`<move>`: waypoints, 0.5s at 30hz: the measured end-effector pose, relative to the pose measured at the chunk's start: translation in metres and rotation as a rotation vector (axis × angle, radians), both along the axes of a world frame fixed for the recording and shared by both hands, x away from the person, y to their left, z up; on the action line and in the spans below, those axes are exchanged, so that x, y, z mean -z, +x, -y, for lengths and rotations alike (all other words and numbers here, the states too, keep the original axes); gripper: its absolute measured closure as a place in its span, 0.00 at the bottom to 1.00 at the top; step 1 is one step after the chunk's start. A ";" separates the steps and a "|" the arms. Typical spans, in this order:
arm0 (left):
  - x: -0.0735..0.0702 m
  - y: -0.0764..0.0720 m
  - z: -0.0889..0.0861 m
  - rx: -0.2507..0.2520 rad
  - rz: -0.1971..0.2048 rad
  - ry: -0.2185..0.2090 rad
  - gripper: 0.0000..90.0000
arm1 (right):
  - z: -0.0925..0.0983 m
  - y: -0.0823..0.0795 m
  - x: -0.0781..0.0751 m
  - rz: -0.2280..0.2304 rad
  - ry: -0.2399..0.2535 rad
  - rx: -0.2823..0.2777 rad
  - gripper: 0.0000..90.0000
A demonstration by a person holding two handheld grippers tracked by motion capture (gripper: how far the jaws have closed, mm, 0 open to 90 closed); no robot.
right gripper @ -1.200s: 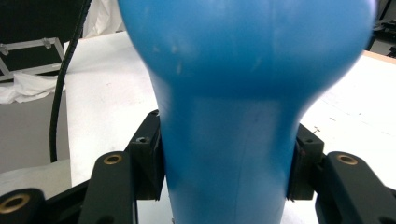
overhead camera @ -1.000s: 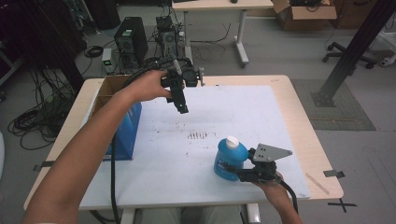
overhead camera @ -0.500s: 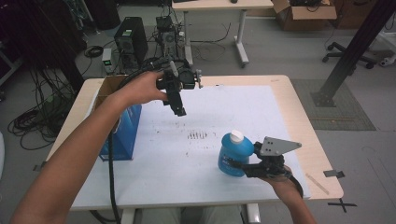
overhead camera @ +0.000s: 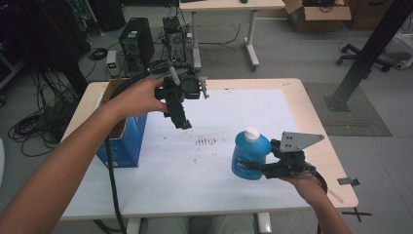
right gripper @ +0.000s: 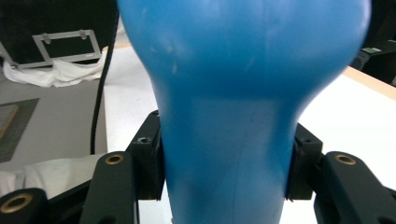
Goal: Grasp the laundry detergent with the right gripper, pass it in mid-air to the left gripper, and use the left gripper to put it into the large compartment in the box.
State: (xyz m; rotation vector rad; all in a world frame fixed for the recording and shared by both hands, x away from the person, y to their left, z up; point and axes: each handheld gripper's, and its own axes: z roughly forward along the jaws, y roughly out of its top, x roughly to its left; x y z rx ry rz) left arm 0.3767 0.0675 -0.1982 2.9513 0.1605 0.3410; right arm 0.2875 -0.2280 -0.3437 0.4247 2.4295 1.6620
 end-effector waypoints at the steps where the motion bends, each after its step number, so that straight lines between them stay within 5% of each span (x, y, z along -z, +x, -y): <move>1: -0.001 -0.003 0.000 0.006 -0.003 -0.002 0.08 | 0.000 0.001 -0.002 -0.003 0.000 -0.008 0.49; 15: -0.021 -0.036 0.000 0.063 -0.003 0.003 0.08 | -0.011 0.022 -0.022 -0.031 0.011 -0.117 0.49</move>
